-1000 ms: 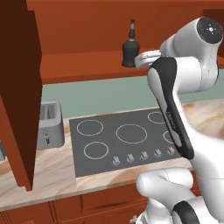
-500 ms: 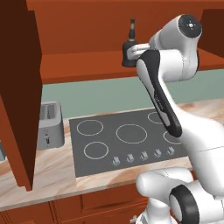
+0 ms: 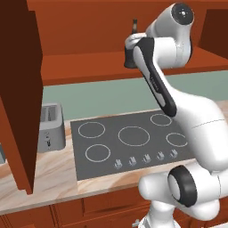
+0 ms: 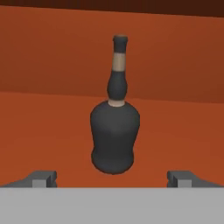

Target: There is a bowl on the dining counter. Grab a lemon wedge from the fridge and place it in the bowl. Then get the liquor bottle and glass cup from the cabinet and place them next to the bowl.

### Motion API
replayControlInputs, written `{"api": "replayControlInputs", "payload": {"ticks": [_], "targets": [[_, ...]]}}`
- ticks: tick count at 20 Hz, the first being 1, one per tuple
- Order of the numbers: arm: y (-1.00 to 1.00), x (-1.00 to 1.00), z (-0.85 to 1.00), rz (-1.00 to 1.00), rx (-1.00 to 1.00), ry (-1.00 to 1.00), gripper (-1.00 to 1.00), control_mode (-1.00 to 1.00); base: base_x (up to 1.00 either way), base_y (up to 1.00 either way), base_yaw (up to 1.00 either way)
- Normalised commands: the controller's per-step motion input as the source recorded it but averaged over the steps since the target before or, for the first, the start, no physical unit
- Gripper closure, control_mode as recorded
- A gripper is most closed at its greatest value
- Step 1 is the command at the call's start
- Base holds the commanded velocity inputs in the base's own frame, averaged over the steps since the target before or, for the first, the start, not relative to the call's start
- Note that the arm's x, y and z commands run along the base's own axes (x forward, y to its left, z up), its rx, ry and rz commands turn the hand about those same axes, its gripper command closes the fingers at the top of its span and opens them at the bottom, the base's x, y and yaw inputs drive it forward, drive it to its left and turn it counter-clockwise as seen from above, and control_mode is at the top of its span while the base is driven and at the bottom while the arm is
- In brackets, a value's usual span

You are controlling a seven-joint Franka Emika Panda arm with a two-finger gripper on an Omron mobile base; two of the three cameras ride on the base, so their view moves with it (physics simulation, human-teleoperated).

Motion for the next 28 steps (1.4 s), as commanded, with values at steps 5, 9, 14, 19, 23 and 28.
{"api": "replayControlInputs", "payload": {"ticks": [5, 9, 14, 19, 23, 28], "targets": [[0.00, 0.45, 0.00, 0.00, 0.00, 0.00, -1.00, -1.00, 0.00, 0.00, 0.00], [0.00, 0.43, 0.00, 0.00, 0.00, 0.00, -1.00, -1.00, 0.00, 0.00, 0.00], [0.00, 0.38, 0.00, 0.00, 0.00, 0.00, -1.00, -1.00, 0.00, 0.00, 0.00], [0.00, 0.20, -0.01, 0.00, 0.00, -0.01, -1.00, -1.00, 0.00, 0.00, 0.00], [0.00, 0.15, -0.06, 0.00, 0.00, -0.03, -1.00, -1.00, 0.00, 0.00, 0.00], [0.00, 0.20, -0.05, 0.00, 0.00, -0.01, -1.00, -1.00, 0.00, 0.00, 0.00]]}}
